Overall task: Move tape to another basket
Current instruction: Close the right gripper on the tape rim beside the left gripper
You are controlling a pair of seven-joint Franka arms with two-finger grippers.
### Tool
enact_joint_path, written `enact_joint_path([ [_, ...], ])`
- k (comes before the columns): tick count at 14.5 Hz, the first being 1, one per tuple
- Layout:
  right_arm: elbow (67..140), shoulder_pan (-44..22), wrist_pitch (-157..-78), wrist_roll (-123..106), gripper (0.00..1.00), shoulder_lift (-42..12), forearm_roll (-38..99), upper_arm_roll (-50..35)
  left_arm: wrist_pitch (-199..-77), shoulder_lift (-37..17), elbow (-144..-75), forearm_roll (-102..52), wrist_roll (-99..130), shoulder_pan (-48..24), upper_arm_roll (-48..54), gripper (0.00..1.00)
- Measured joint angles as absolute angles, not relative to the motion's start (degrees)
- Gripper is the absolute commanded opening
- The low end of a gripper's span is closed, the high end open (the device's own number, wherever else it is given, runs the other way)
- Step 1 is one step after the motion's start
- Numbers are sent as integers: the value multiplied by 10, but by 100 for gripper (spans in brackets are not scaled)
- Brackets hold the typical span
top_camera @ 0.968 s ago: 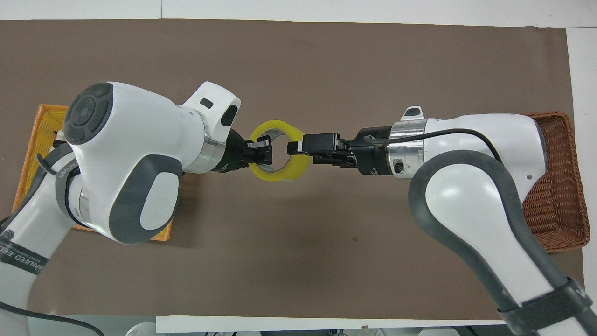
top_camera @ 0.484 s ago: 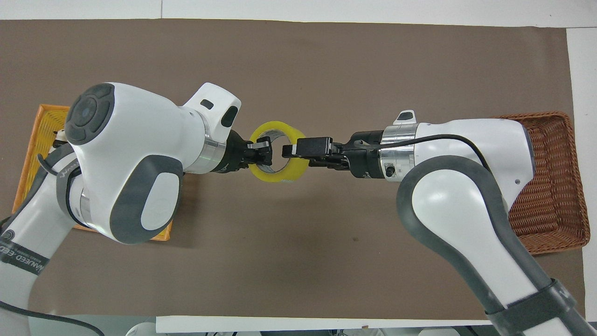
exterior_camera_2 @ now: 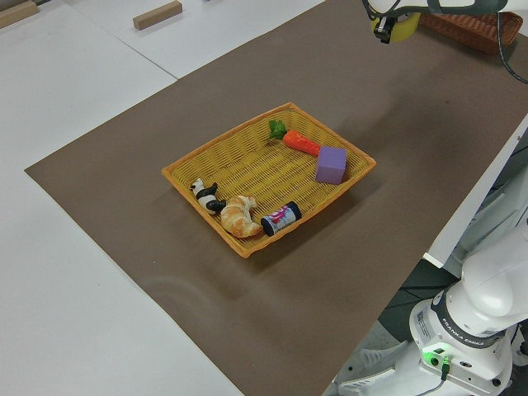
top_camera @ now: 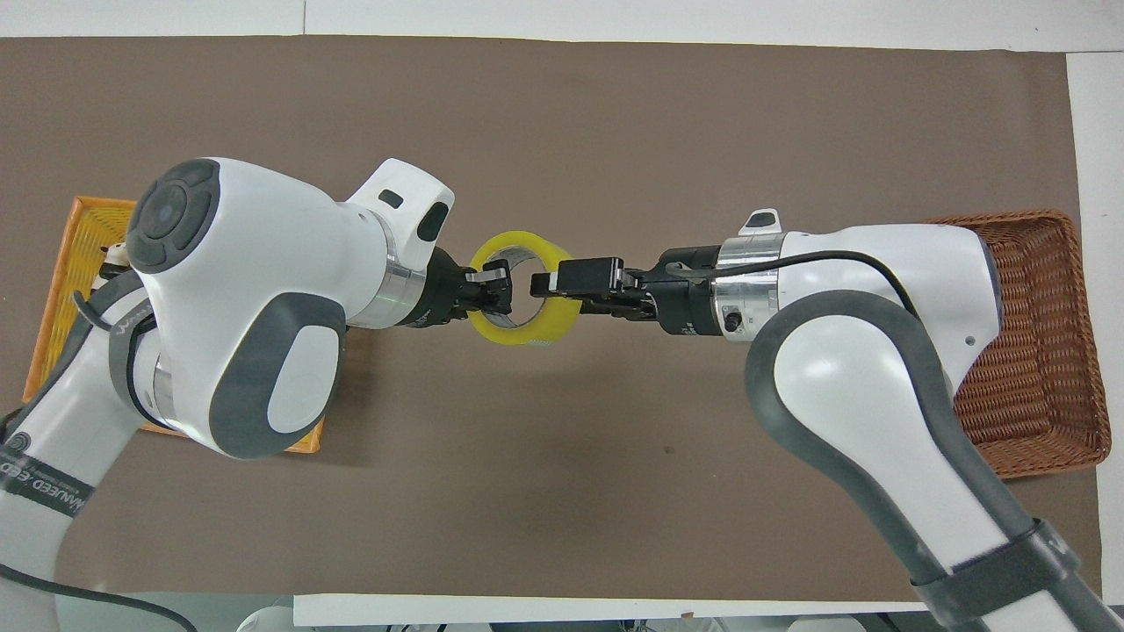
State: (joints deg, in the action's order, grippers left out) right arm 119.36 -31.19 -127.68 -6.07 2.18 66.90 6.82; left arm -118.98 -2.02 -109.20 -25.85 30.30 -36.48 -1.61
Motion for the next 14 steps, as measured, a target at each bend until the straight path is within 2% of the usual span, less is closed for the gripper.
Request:
enact_joint_path([
  [1,1194,-312,-1277,-61,57,22,669,68,-1189,-20,-1092,-259,303,-365,-16,0],
  [3,1197,-311,-1276,-64,24,22,669,70,-1186,-19,-1093,-259,303,-365,-19,0],
  [4,1197,-312,-1276,-68,10,22,669,69,-1185,-19,-1093,-259,303,-365,-19,0],
  [5,1197,-312,-1276,-74,0,22,669,69,-1184,-19,-1093,-259,303,-365,-19,0],
  [10,1197,-307,-1262,-75,0,22,670,70,-1184,-19,-1093,-259,303,-365,-17,1],
  [11,1196,-304,-1257,-76,0,22,670,70,-1184,-18,-1093,-260,303,-365,-17,6],
  [12,1196,-303,-1255,-76,0,22,670,70,-1184,-18,-1093,-261,304,-365,-16,28],
  [13,1196,-303,-1255,-76,0,22,670,70,-1184,-18,-1093,-261,304,-365,-16,76],
  [14,1196,-303,-1255,-76,0,22,670,70,-1184,-18,-1093,-261,304,-365,-17,99],
])
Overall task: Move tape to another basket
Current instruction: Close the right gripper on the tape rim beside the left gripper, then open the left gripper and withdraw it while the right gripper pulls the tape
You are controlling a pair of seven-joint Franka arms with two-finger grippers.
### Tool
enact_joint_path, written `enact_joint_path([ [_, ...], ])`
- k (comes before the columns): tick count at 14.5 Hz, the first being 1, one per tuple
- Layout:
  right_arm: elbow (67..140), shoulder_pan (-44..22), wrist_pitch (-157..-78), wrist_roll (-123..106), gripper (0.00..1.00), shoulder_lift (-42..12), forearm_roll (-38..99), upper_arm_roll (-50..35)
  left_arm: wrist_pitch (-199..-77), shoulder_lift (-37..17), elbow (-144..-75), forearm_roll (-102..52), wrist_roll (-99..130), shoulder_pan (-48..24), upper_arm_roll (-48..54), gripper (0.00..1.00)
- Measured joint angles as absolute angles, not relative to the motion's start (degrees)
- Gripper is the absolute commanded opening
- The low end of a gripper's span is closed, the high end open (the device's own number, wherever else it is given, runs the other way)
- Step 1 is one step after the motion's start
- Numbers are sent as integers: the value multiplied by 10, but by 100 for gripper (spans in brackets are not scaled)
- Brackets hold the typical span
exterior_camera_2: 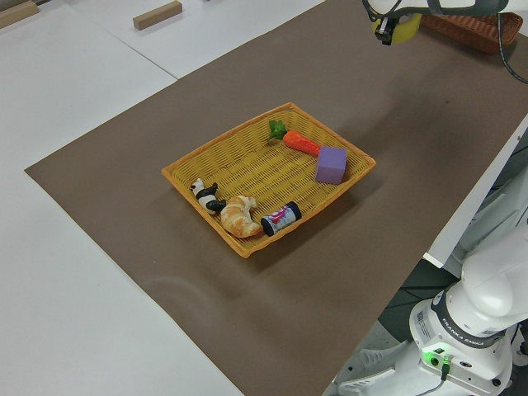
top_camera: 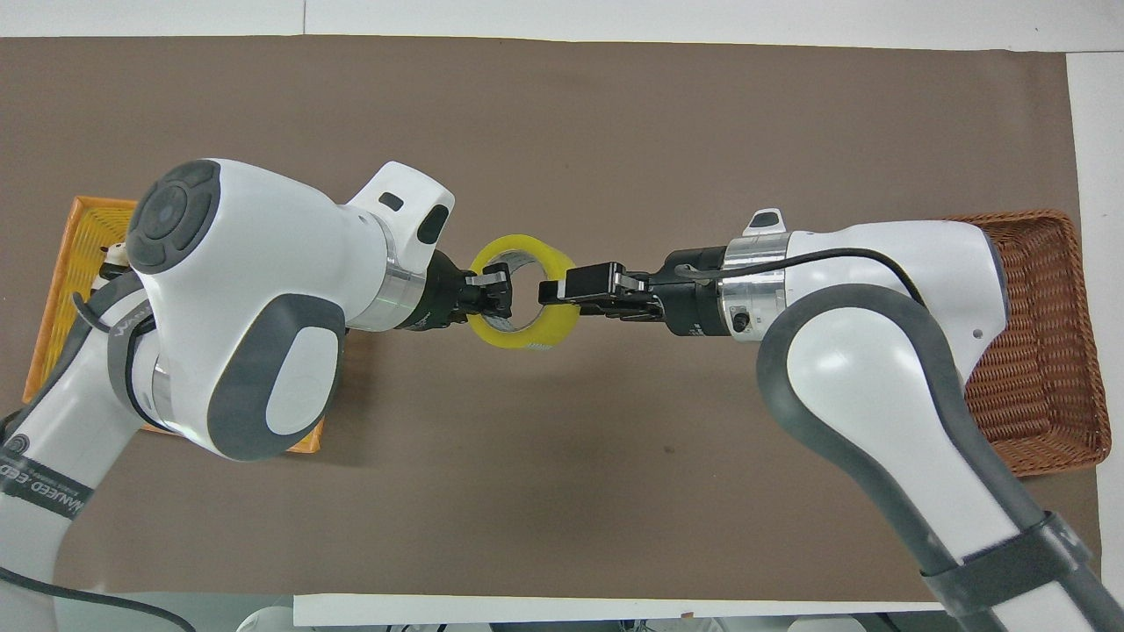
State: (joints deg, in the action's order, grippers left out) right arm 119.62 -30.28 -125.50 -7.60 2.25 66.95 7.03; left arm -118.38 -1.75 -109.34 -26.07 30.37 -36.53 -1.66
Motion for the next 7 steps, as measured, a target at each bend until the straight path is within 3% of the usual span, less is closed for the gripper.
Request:
enact_joint_path([
  [7,1196,-289,-1250,-80,0,23,669,71,-1156,11,-1068,-260,303,-350,-29,100],
])
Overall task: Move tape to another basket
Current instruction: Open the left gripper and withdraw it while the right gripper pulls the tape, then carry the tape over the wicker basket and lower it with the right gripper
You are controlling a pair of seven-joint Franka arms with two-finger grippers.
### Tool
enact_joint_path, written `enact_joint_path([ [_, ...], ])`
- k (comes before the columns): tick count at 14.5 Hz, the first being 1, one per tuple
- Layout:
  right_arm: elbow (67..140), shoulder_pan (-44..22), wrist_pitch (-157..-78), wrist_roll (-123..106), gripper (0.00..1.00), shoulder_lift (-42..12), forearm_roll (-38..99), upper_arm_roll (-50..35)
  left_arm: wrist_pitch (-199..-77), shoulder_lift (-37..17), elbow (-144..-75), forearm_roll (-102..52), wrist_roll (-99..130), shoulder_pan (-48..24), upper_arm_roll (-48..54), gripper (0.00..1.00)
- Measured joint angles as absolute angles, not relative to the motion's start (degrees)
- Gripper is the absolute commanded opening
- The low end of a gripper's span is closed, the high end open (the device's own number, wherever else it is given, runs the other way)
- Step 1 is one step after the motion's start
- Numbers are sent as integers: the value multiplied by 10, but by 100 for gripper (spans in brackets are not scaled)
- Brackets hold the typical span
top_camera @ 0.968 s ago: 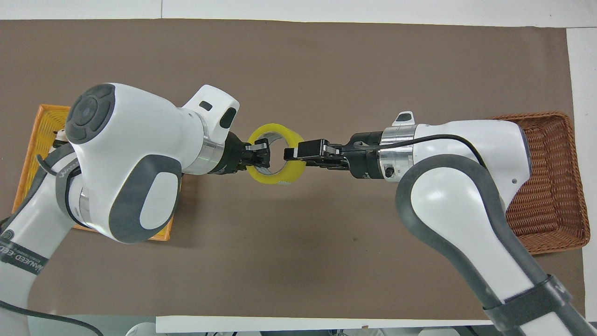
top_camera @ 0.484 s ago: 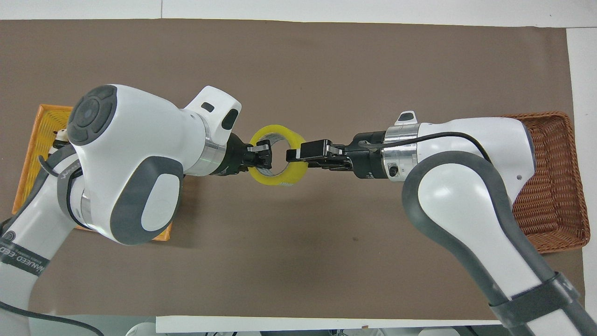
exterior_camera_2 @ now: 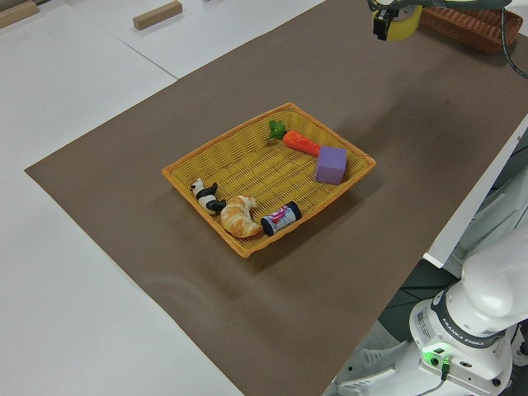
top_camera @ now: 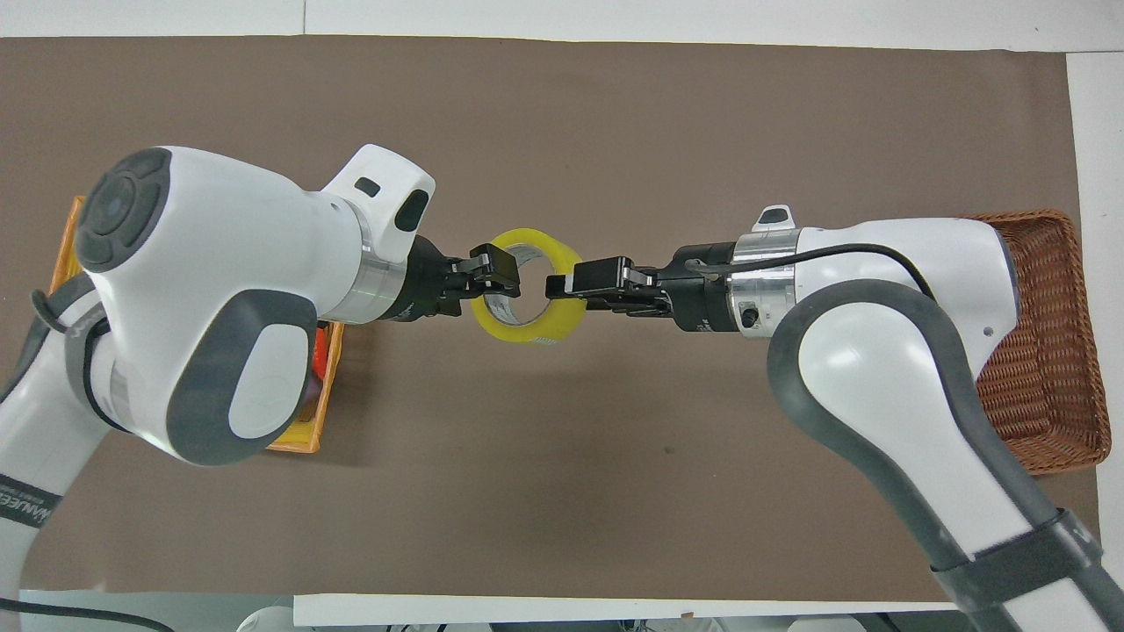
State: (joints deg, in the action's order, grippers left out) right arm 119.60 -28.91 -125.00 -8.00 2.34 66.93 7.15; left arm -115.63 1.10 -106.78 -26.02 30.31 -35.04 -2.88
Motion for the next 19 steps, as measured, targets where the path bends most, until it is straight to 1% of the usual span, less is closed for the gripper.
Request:
enact_joint_path([
  [3,1195,-248,-1203,-104,0,24,665,73,-1070,41,-1039,-259,291,-282,-33,100],
  [5,1191,-199,-1152,-123,0,24,645,74,-1012,50,-1018,-246,262,-221,-35,99],
  [7,1183,-137,-1103,-139,0,25,612,76,-975,52,-1013,-188,223,-168,-37,99],
  [10,1177,-28,-1034,-168,0,25,564,79,-948,52,-1013,-92,141,-106,-38,100],
  [13,1157,111,-944,-244,0,20,466,82,-940,52,-1014,-67,51,-39,-39,100],
  [15,1134,211,-874,-331,0,0,415,83,-937,52,-1015,-66,33,-10,-39,100],
  [16,1127,258,-851,-383,0,-16,395,84,-937,52,-1015,-66,31,-5,-39,100],
  [17,1123,293,-840,-432,0,-33,376,86,-937,52,-1015,-66,31,-4,-39,100],
  [19,1121,328,-839,-490,0,-65,343,86,-937,52,-1015,-66,31,-5,-34,100],
])
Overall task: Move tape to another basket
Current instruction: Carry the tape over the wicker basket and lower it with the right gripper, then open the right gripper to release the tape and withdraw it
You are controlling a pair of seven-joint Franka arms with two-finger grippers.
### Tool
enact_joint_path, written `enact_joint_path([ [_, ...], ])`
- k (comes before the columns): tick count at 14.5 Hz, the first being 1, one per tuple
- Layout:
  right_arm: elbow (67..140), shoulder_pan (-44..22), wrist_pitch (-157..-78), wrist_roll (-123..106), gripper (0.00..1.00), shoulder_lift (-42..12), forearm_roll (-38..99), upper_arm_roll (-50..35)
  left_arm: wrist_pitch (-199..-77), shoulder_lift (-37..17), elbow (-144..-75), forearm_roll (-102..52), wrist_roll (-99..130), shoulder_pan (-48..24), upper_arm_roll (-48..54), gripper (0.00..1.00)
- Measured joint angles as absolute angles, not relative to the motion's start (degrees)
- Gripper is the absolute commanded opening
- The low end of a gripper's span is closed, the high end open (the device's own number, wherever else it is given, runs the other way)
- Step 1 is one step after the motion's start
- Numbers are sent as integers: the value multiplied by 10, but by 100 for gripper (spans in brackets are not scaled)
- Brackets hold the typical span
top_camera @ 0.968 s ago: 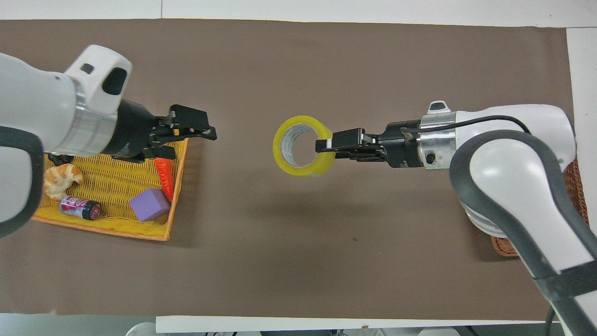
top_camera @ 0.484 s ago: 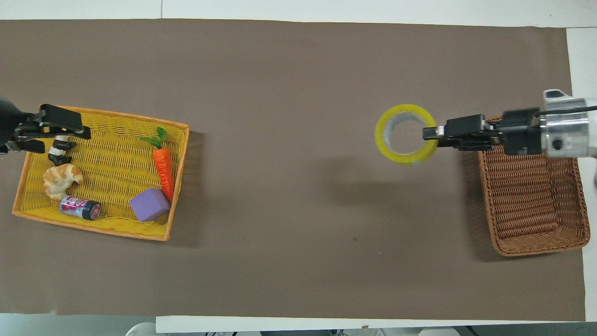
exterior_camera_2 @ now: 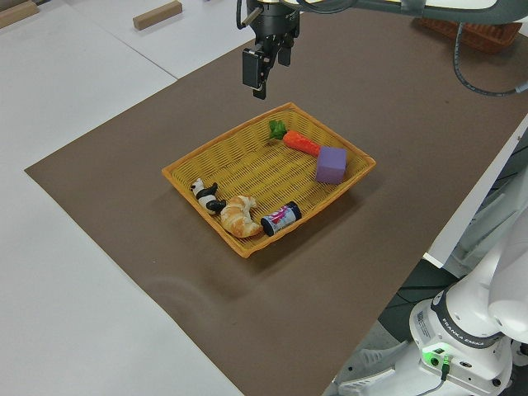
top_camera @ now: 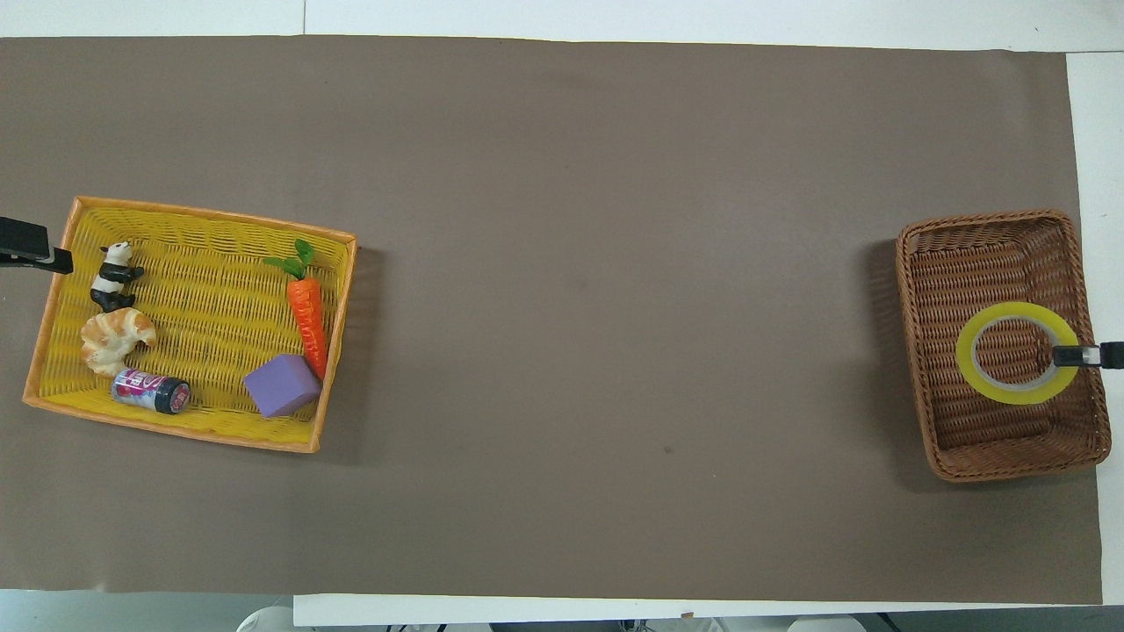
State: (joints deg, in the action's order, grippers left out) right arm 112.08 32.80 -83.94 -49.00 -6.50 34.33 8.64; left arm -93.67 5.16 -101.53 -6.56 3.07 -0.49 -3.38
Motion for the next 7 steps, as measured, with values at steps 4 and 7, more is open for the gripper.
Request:
enact_joint_path([
  [4,1118,341,-879,-572,0,-135,319,85,-936,51,-1015,-53,30,-3,-32,100],
  [7,1113,347,-903,-605,77,-166,307,83,-924,51,-1015,-7,24,-16,-16,100],
])
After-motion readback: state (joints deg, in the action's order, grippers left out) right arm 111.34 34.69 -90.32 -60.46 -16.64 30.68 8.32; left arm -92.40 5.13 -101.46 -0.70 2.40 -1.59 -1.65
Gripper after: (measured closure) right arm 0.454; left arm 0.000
